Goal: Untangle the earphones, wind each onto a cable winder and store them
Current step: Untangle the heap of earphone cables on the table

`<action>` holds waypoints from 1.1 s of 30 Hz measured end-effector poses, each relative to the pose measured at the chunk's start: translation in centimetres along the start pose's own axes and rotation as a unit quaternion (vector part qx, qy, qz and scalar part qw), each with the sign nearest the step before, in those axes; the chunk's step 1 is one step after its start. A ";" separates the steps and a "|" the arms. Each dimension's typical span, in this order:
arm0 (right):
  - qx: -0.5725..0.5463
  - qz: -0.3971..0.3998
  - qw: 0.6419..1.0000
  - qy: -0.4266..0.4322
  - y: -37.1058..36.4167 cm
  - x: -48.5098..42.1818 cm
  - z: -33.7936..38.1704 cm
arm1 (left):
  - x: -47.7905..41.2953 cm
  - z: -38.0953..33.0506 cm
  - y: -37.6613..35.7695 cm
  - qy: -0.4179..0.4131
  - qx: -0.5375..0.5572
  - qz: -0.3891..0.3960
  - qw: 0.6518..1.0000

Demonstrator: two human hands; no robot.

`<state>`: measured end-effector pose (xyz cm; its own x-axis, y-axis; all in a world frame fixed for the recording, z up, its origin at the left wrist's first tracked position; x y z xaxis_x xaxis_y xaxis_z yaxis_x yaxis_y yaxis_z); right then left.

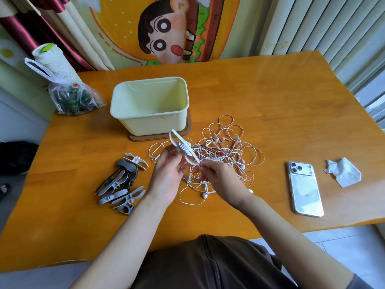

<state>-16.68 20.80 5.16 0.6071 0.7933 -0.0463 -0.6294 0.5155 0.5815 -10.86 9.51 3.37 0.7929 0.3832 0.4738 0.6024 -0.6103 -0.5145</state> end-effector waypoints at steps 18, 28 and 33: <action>0.132 0.108 0.985 0.030 -1.3 2.2 -0.1 | 0.4 -0.3 3.0 -0.217 -0.525 -0.177 0.803; 0.294 0.107 0.949 0.043 2.4 0.8 -1.3 | 0.5 2.4 2.4 -0.169 -0.704 -0.041 0.688; 0.289 0.084 0.954 0.012 3.3 0.1 -2.6 | 0.6 2.6 1.8 -0.118 -0.605 0.011 0.787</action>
<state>-20.01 23.45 4.97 0.5045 0.8603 0.0726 -0.3406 0.1211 0.9324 -9.08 10.47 0.88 0.8830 0.3949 0.2539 0.1738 -0.7774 0.6045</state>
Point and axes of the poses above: each hand's wrist, its own x-axis away from the middle knuckle, its own y-axis out of the back of the hand, z = x × y, the point moved 7 cm from there along -x, towards the middle knuckle, and after that the axes turned 8 degrees about y, right-handed, at the moved point
